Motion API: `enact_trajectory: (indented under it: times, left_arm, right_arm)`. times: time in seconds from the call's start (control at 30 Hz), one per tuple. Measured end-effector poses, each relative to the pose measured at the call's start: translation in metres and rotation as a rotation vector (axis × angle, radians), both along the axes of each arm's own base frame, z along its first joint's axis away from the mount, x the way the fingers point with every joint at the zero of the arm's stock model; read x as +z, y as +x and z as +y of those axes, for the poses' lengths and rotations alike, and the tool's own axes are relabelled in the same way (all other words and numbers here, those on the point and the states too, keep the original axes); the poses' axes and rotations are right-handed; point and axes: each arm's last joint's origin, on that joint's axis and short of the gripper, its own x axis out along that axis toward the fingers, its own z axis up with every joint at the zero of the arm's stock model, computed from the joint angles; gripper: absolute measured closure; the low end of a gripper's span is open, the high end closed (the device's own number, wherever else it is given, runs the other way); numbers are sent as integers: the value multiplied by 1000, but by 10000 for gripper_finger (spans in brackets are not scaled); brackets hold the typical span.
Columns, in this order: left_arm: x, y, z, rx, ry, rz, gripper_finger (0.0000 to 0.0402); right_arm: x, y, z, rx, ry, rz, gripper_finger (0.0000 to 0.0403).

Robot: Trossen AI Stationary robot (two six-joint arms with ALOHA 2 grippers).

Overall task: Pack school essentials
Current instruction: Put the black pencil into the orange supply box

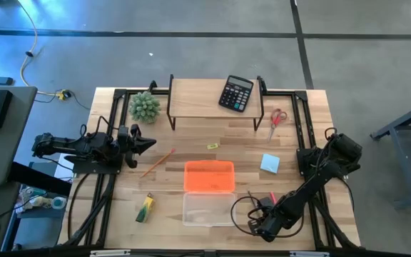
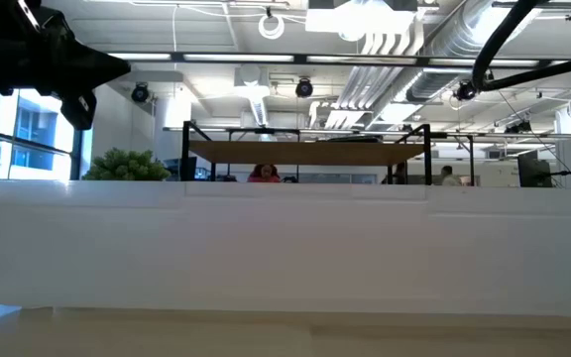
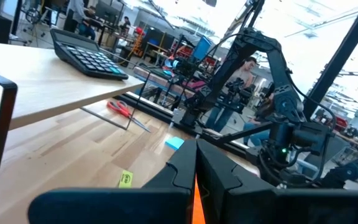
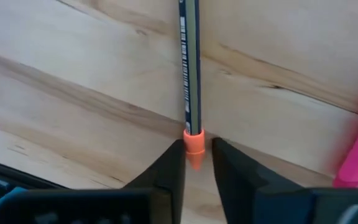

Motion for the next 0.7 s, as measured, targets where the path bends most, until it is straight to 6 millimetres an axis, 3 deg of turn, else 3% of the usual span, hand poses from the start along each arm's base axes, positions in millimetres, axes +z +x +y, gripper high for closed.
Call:
enact_trajectory:
  times: [0.17, 0.53, 0.7]
  left_arm:
    - [0, 0, 0, 3, 0, 0, 401]
    - [-2, 0, 0, 2, 0, 23, 401]
    - [-2, 0, 0, 1, 0, 23, 401]
  right_arm:
    - [0, -1, 0, -15, -2, 13, 362]
    - [-1, -1, -1, -9, -13, 21, 370]
    - [-1, -1, -1, 2, -13, 8, 391]
